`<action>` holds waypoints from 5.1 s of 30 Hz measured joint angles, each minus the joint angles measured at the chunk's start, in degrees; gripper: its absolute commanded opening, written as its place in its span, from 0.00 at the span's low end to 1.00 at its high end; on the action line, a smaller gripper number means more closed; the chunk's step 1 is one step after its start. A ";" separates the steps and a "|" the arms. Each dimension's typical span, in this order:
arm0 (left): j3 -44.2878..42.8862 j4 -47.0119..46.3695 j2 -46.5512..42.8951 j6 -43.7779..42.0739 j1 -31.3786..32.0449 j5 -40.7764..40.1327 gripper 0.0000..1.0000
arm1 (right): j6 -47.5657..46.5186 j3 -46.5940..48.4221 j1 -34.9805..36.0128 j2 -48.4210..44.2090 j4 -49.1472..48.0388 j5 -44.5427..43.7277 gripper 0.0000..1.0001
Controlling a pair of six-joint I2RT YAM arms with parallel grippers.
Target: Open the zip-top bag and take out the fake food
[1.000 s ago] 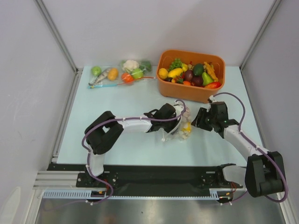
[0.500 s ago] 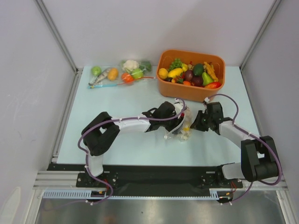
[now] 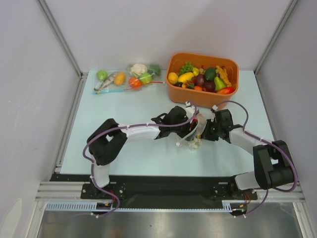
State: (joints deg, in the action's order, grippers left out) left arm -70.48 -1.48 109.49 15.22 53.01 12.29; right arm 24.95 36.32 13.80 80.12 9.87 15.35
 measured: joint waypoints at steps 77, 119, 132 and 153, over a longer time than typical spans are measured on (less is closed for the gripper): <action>1.46 9.11 -4.17 2.80 -2.32 0.72 0.00 | -3.30 12.76 -0.02 -27.39 16.37 0.57 0.59; -2.38 14.27 -4.68 3.26 -1.60 -5.03 0.00 | -1.01 26.32 20.35 -14.80 26.99 -20.98 0.00; -1.99 13.09 -10.91 3.39 -2.27 -1.99 0.00 | -0.98 22.80 19.56 -16.00 27.12 -20.41 0.00; -6.16 20.57 -17.42 2.25 -3.06 1.49 0.00 | -1.01 20.68 19.32 -15.93 26.69 -20.74 0.00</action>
State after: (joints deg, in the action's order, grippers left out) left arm -76.64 19.09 92.07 17.47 49.95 13.78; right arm 23.94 56.99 33.12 64.18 36.56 -5.39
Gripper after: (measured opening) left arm 0.590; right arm 0.064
